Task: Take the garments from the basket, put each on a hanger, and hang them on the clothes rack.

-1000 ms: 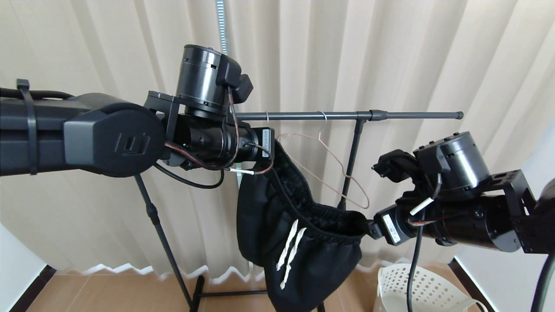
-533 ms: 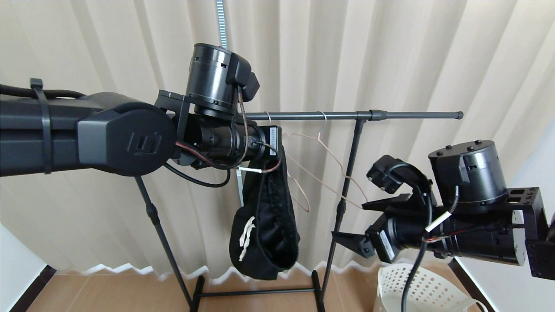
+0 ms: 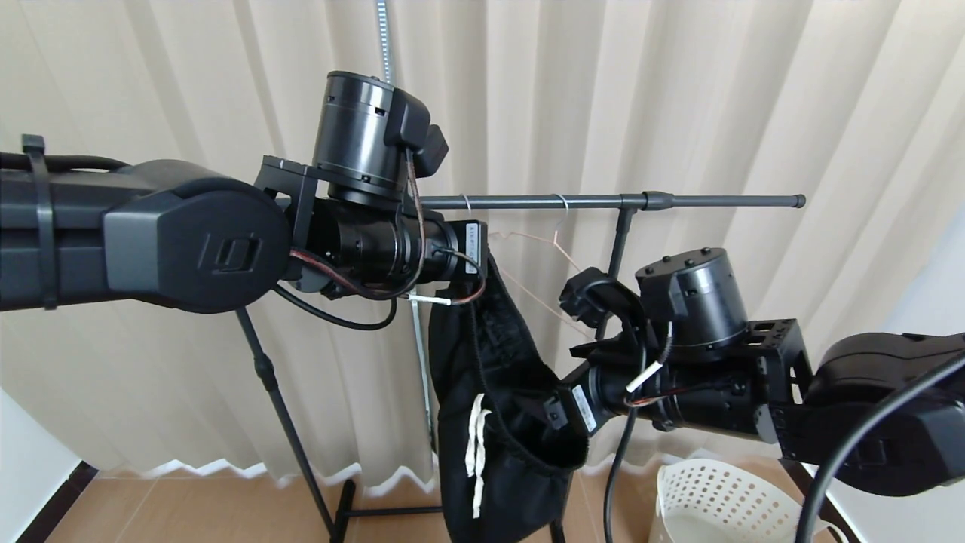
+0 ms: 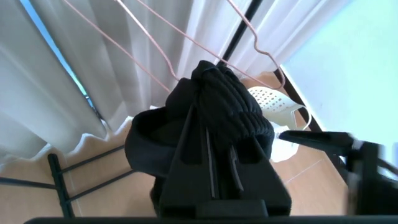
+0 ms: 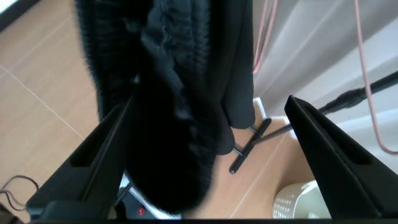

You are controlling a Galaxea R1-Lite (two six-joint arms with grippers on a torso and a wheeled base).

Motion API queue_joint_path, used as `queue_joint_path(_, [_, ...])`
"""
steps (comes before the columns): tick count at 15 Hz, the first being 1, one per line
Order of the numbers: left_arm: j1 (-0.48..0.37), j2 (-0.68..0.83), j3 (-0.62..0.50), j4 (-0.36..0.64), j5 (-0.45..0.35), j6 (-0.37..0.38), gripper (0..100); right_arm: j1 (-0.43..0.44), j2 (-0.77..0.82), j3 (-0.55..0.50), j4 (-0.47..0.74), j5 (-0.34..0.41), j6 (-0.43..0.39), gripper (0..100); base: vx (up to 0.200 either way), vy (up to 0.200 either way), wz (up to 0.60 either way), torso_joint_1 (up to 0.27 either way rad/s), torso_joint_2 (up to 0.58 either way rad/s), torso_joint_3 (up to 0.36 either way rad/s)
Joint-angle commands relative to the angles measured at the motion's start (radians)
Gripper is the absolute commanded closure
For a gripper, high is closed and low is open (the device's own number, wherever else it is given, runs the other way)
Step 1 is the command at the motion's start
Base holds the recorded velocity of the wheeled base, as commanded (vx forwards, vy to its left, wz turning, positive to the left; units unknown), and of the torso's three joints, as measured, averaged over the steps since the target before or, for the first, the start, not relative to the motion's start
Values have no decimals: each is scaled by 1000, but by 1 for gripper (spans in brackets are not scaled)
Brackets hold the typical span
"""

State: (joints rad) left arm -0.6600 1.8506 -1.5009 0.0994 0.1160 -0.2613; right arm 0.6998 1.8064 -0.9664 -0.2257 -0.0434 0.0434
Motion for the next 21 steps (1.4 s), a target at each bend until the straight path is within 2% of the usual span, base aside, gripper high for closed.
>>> queue_joint_path(1, [-7,-13,1,0,1,0,100,-39,97,-12,-12,-6,1,0,0,0,0,0,0,0])
queue_joint_path(5, [-16,-21,2,2,-1,2,100,-75,183,-3,-92,-6,0,0,0,0,0,0,0,0])
queue_joint_path(12, [-15,-33,36,0,-9,7,100,-75,171,12,-92,-4,-7,0,0,0,0,0,0,0])
queue_joint_path(13, [-15,-33,36,2,-9,7,100,-75,171,12,-92,-6,-7,100,0,0,0,0,0,0])
queue_joint_path(16, [-10,-47,77,2,-18,33,100,-105,130,44,-98,2,3,100,0,0,0,0,0,0])
queue_joint_path(20, [2,-70,191,-1,-110,94,100,-203,2,72,-101,2,21,100,0,0,0,0,0,0])
queue_joint_path(21, [0,-67,223,-1,-111,108,0,-212,-35,90,-106,5,41,100,0,0,0,0,0,0])
